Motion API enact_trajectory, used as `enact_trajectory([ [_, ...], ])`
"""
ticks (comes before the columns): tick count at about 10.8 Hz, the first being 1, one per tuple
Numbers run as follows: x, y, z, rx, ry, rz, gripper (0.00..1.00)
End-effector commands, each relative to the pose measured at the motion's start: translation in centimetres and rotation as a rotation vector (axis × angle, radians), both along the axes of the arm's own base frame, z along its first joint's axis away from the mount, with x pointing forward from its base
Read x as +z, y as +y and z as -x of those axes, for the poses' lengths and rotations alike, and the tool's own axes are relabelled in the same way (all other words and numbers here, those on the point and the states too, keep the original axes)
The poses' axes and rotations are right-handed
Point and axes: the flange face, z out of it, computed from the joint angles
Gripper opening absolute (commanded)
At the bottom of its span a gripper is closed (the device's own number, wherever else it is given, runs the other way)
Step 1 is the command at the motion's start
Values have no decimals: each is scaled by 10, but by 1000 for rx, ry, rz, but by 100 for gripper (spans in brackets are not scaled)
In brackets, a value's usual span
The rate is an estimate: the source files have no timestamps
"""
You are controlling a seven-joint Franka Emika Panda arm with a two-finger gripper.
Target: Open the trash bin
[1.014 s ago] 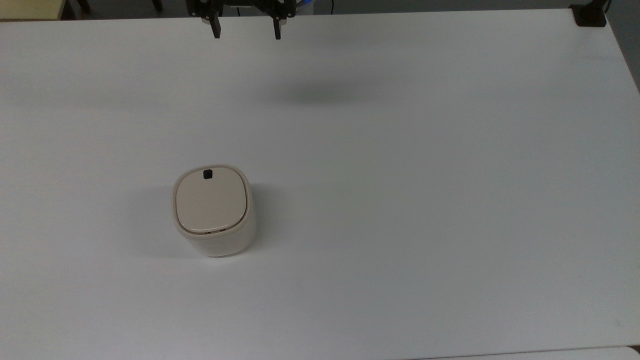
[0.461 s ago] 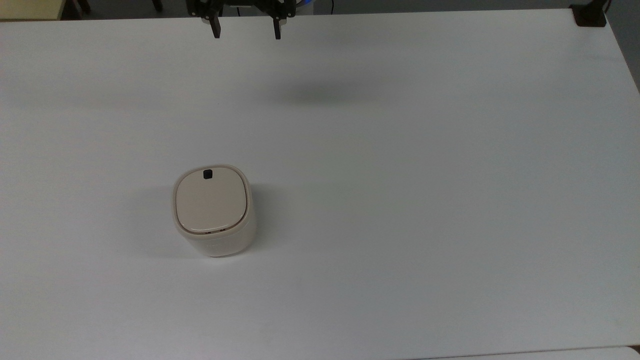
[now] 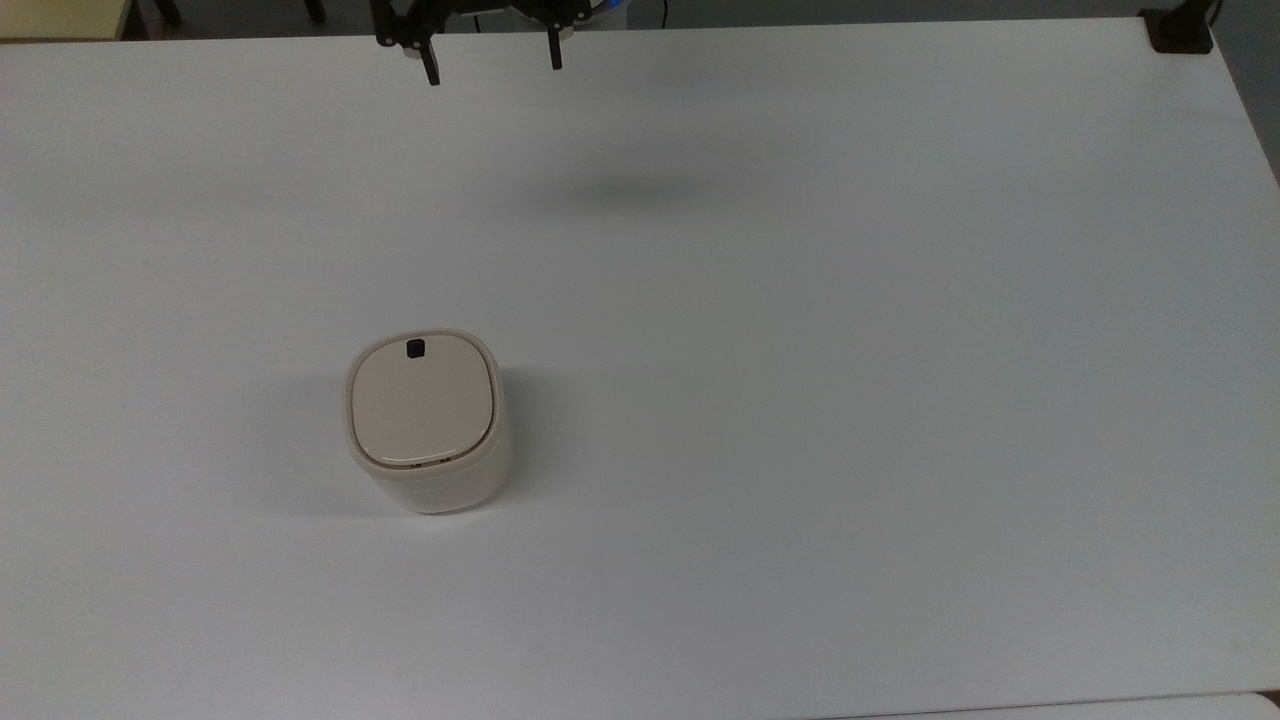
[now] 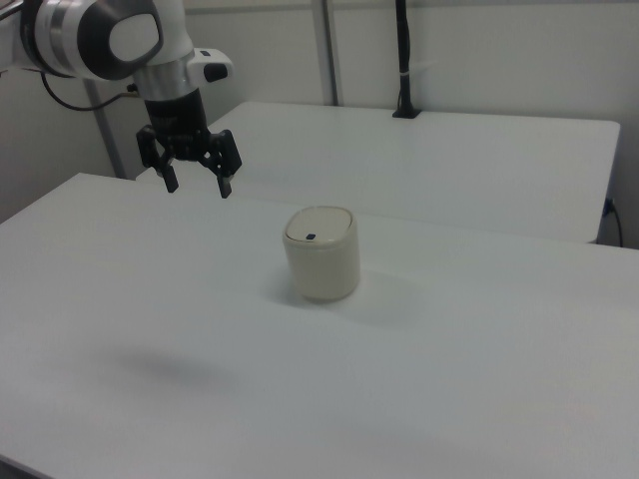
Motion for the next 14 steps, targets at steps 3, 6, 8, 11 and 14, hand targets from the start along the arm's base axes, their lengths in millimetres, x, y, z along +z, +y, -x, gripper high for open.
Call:
enact_trajectory([
  [3,6,-10,-8,-79,-65,-12,60],
  [6,-9,-15,-34,-214,-149,-23,10],
  [8,-26,-23,-58,-317,-234,-38,0],
  [11,-42,-43,-77,-423,-316,-72,0],
  [14,-76,-52,-95,-469,-362,-74,0],
])
